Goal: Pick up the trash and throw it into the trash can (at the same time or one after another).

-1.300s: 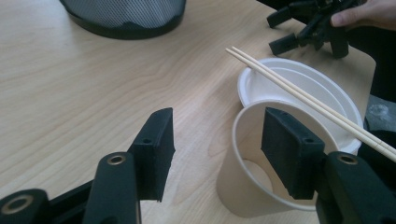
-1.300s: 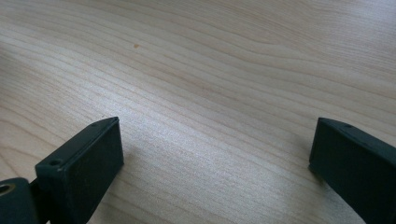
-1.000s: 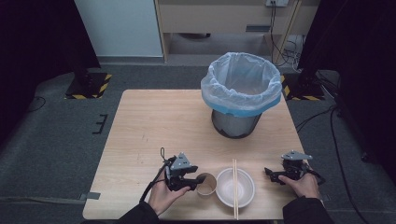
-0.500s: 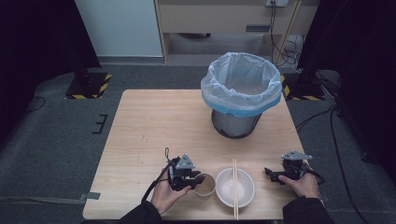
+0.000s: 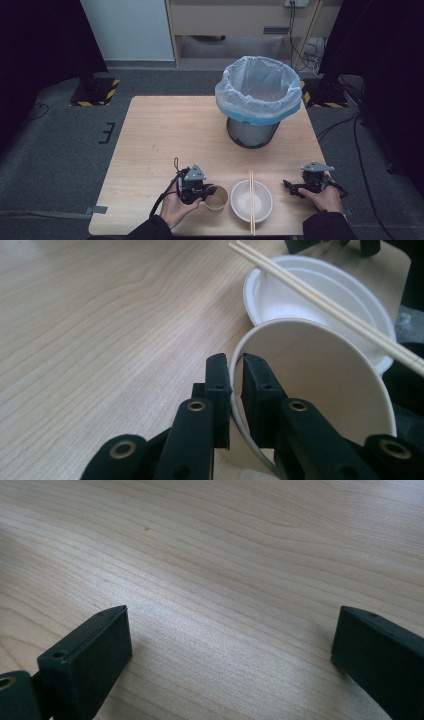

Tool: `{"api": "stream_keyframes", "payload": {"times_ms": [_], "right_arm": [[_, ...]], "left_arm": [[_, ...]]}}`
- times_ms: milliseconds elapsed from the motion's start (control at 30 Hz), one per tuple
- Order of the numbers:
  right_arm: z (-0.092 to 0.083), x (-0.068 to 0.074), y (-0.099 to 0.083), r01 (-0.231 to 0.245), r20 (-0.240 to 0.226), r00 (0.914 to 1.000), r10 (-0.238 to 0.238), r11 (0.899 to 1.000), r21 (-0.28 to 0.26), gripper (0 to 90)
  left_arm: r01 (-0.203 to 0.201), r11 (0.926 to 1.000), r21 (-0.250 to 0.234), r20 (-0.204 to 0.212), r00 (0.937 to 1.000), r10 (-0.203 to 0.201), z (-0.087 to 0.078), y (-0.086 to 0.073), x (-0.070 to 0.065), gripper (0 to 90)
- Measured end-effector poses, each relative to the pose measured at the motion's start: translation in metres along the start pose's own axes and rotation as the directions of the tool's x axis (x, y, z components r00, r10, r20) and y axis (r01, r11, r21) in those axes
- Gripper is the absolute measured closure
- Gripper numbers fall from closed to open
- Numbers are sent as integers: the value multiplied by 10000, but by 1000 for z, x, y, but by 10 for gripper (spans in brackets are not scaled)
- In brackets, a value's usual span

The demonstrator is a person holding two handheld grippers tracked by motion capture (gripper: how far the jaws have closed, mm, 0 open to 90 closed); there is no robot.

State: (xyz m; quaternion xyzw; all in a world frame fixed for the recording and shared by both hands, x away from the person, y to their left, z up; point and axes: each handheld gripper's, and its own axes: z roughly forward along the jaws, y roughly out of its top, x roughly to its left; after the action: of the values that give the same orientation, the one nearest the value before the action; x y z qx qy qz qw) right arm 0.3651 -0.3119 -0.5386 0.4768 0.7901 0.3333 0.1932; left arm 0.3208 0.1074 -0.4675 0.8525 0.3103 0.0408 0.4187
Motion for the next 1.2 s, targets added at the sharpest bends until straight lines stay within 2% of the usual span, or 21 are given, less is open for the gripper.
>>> {"api": "stream_keyframes", "payload": {"times_ms": [133,333,367,500,600,833,933,967,1000,1100,1167,1200], "right_arm": [[0,0,0,9,-6,10000,-9,10000,13,25],[0,0,0,43,-16,10000,-43,10000,24,22],[0,0,0,46,-17,10000,-46,10000,26,22],[0,0,0,62,-27,10000,-62,10000,23,20],[0,0,0,62,-28,10000,-62,10000,25,20],[0,0,0,64,-45,10000,-63,10000,39,16],[0,0,0,60,-55,10000,-60,10000,51,15],[0,0,0,58,-57,10000,-57,10000,52,14],[0,0,0,59,-56,10000,-59,10000,52,14],[0,0,0,65,-59,10000,-64,10000,53,13],[0,0,0,68,-61,10000,-68,10000,54,13],[0,0,0,70,-60,10000,-70,10000,56,13]], "left_arm": [[2,9994,-332,-46,10000,-4,-8,4,1,814],[128,9937,-1112,-290,9994,-161,-28,12,7,814],[128,9937,-1112,-290,9994,-161,-28,12,7,814],[146,9822,-1874,-489,9985,-242,-46,20,10,813],[185,9704,-2408,-589,9977,-337,-59,25,12,814],[-70,9494,-3140,-839,9963,-204,-82,36,15,813],[-161,9376,-3474,-957,9952,-183,-92,42,17,812],[-161,9376,-3474,-957,9952,-183,-92,42,17,813],[-212,9300,-3669,-1025,9946,-177,-98,45,19,812],[-325,9171,-3974,-1115,9937,-131,-105,52,20,813],[-347,9142,-4037,-1126,9936,-120,-106,54,20,813],[-422,9071,-4188,-1158,9932,-73,-109,59,21,813]]}}
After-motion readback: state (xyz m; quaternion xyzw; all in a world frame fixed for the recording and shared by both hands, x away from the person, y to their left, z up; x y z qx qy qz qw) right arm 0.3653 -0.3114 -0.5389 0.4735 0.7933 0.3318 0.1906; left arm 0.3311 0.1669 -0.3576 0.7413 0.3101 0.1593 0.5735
